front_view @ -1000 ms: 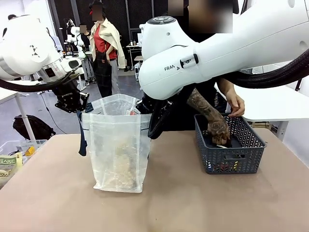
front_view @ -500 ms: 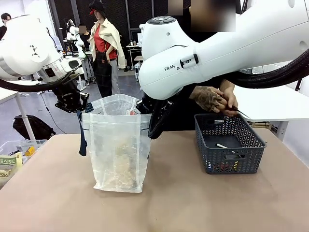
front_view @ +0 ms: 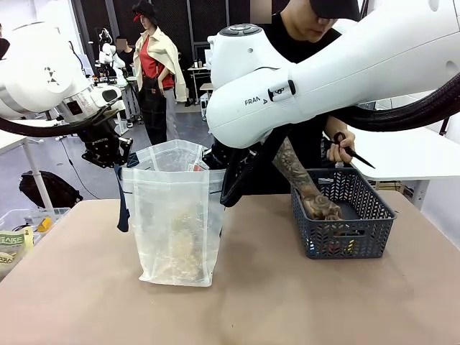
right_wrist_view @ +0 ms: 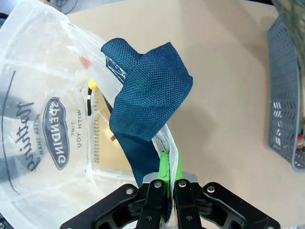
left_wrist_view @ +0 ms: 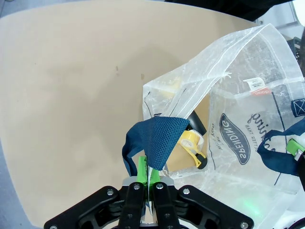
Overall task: Transfer purchased items from the store into the shopping bag.
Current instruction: Move the Reusable shopping bag to the right side of the table.
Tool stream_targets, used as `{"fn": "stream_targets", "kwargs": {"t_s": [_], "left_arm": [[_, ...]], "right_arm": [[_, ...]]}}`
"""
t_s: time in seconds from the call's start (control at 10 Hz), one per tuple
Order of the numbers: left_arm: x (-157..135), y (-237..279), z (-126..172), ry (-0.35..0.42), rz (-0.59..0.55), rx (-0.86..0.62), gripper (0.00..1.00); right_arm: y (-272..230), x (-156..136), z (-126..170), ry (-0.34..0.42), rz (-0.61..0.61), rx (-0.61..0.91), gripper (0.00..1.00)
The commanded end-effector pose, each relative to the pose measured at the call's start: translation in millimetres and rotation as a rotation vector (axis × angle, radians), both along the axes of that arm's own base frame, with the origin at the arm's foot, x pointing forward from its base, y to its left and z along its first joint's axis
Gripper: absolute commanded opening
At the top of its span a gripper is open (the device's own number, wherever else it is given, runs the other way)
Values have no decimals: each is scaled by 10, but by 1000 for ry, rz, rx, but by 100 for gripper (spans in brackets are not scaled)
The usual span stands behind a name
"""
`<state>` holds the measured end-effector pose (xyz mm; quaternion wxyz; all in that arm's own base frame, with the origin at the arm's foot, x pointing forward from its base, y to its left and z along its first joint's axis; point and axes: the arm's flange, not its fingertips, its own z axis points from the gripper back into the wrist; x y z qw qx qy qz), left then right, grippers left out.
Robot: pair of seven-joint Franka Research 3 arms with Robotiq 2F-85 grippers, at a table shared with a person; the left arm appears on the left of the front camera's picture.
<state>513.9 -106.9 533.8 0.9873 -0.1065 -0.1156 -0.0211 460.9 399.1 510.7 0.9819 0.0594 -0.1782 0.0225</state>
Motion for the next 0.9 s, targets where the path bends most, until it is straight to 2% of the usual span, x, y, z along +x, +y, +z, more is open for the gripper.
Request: {"fn": "stream_targets", "kwargs": {"t_s": [0.0, 0.8], "left_arm": [[6, 24, 20, -4, 6, -1, 0], [6, 24, 20, -4, 6, -1, 0]], "right_arm": [[-7, 4, 11, -5, -2, 5, 0], [-7, 4, 11, -5, -2, 5, 0]]}}
